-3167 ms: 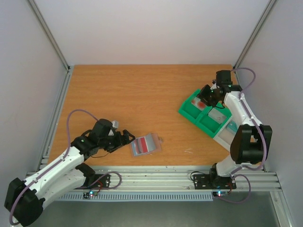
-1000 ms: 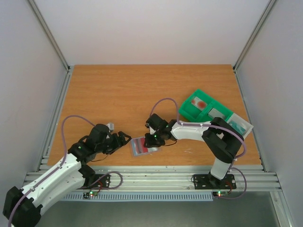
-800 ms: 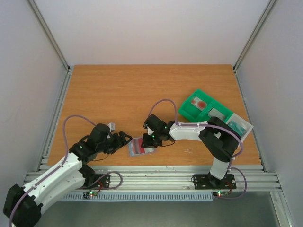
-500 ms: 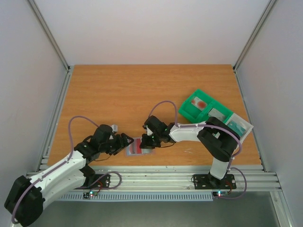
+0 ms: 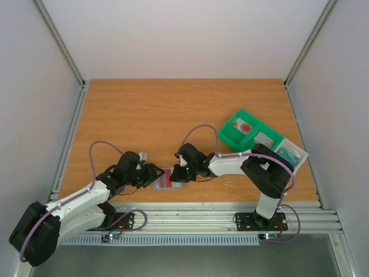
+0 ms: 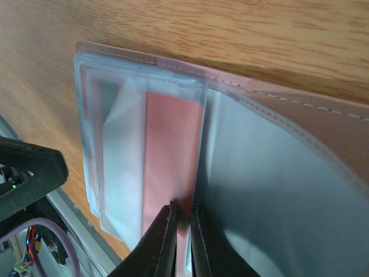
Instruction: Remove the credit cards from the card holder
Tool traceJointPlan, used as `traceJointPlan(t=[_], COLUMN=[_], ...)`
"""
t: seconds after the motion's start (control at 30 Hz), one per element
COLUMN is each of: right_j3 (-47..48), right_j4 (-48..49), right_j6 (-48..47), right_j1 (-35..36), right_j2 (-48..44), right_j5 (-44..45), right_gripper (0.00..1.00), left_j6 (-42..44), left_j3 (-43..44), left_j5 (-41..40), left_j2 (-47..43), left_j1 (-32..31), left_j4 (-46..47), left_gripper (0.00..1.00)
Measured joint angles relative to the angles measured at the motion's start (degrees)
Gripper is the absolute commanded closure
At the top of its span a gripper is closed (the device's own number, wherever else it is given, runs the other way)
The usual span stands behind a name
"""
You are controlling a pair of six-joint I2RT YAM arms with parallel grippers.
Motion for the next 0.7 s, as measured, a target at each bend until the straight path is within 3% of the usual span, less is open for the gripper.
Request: traceJointPlan(t=[0.43, 0.7], right_j3=[-0.5, -0.7], right_j4=[-2.8, -2.4], right_j6=[0.2, 0.2], right_j1=[0.2, 0.2], right_j2=[-1.7, -1.7], right_j5=[1.4, 1.5], right_gripper=[0.99, 0.99], left_j6=[0.3, 0.3], left_j3=[-0.7, -0.8], left_j5=[0.0, 0.2], left_j2=[2.0, 2.0], left_j1=[0.0, 0.0], left_j4=[1.1, 1.3], left_gripper=[0.51, 0.54])
